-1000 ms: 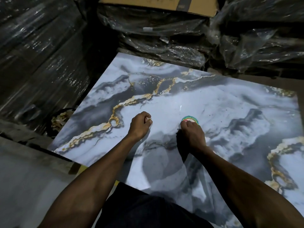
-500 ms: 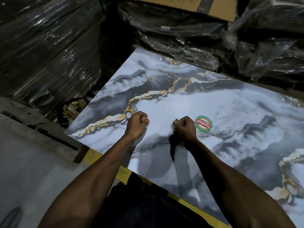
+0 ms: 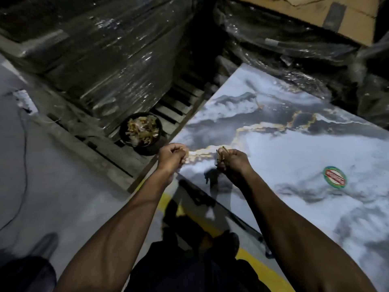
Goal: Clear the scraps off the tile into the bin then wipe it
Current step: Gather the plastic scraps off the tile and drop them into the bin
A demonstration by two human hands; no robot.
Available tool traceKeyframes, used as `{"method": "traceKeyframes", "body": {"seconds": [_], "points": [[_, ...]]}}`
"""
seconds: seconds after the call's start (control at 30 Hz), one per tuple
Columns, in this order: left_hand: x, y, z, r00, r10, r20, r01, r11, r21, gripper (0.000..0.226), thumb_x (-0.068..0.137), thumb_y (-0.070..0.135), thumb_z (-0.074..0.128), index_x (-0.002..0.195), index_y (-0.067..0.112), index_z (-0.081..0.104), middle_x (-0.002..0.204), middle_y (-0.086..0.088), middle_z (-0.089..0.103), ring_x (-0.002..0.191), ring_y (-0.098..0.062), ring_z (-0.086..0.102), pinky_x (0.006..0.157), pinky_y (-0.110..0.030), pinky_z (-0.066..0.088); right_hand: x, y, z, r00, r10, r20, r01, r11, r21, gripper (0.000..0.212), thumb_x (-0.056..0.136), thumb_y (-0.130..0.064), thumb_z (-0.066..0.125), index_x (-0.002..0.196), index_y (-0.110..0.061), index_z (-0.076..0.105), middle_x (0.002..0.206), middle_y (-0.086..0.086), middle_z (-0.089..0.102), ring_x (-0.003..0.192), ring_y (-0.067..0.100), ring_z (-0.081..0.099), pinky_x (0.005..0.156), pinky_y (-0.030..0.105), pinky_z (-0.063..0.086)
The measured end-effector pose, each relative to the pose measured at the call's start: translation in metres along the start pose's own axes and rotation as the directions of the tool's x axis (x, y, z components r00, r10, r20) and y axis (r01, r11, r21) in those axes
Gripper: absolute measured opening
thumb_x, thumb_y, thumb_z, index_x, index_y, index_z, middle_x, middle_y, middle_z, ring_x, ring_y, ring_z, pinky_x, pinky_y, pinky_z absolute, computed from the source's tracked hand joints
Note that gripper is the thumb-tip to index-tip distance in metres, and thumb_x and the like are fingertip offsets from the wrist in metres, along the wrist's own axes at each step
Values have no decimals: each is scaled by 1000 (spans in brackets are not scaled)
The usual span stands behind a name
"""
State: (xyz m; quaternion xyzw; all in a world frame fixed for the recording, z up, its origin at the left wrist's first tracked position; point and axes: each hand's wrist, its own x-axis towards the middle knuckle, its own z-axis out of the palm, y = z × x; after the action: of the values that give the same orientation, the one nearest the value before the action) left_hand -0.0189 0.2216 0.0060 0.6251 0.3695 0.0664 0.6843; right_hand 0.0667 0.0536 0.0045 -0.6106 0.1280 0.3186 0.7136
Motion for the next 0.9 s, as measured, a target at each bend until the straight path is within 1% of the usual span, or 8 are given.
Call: {"method": "traceKeyframes", "body": {"seconds": [0.1, 0.17, 0.27, 0.43, 0.57, 0.67, 0.8, 0.9], "points": [[17, 5, -48, 998, -29, -52, 26, 997, -66, 25, 92, -5, 54, 72, 9, 61, 67, -11, 58, 57, -18, 51, 57, -24, 45, 3, 2, 60, 999, 11, 40, -11, 1000, 23, 38, 97, -4, 53, 60, -6, 47, 49, 8, 43, 35, 12, 35, 40, 18, 29], [31, 6, -73, 994, -68, -88, 56, 989, -136, 22, 92, -5, 54, 76, 8, 62, 73, -12, 59, 67, -21, 56, 66, -28, 51, 7, 2, 90, 996, 8, 86, -9, 1000, 7, 42, 97, -6, 54, 56, -8, 48, 44, 4, 42, 33, 11, 34, 43, 19, 32], [56, 8, -108, 977, -164, -135, 126, 960, -250, 8, 94, -2, 54, 92, 2, 61, 87, -15, 60, 77, -22, 60, 78, -32, 53, 21, -4, 136, 985, 82, 153, -90, 995, 42, 33, 99, -3, 49, 66, -6, 52, 54, 9, 44, 38, 11, 39, 40, 16, 33], [94, 16, -149, 955, -226, -192, 158, 935, -317, 15, 95, 0, 54, 109, -4, 59, 96, -18, 59, 73, -21, 59, 62, -25, 52, 72, -15, 205, 926, 185, 329, -242, 960, 141, 32, 97, 9, 31, 74, -7, 46, 64, 8, 43, 50, 11, 38, 40, 12, 30], [132, 22, -171, 936, -285, -207, 191, 904, -384, 7, 94, -4, 53, 93, -2, 59, 79, -12, 60, 69, -22, 58, 50, -21, 53, 127, -19, 253, 835, 229, 500, -353, 920, 168, 29, 57, 13, 70, 79, -2, 59, 67, 11, 56, 52, 13, 53, 43, 14, 42], [176, 21, -182, 912, -318, -260, 205, 901, -383, 19, 93, -8, 52, 79, 2, 60, 73, -13, 58, 61, -21, 54, 48, -21, 47, 178, -12, 275, 843, 308, 440, -395, 911, 120, 16, 86, 8, 53, 91, -5, 62, 67, 8, 68, 51, 11, 61, 45, 17, 48], [247, 12, -194, 876, -380, -297, 272, 898, -347, 20, 94, -7, 51, 80, 4, 61, 70, -13, 56, 45, -12, 53, 45, -21, 44, 244, 0, 293, 822, 400, 405, -465, 882, 73, 22, 85, -1, 56, 102, -7, 69, 94, 13, 69, 72, 19, 66, 54, 23, 55], [293, 1, -200, 854, -435, -285, 308, 865, -397, 19, 94, -7, 50, 81, 3, 59, 72, -13, 55, 53, -16, 53, 44, -19, 45, 286, 7, 301, 807, 449, 382, -504, 862, 52, 29, 98, -3, 39, 89, -3, 66, 72, 11, 70, 55, 17, 67, 45, 23, 52]]}}
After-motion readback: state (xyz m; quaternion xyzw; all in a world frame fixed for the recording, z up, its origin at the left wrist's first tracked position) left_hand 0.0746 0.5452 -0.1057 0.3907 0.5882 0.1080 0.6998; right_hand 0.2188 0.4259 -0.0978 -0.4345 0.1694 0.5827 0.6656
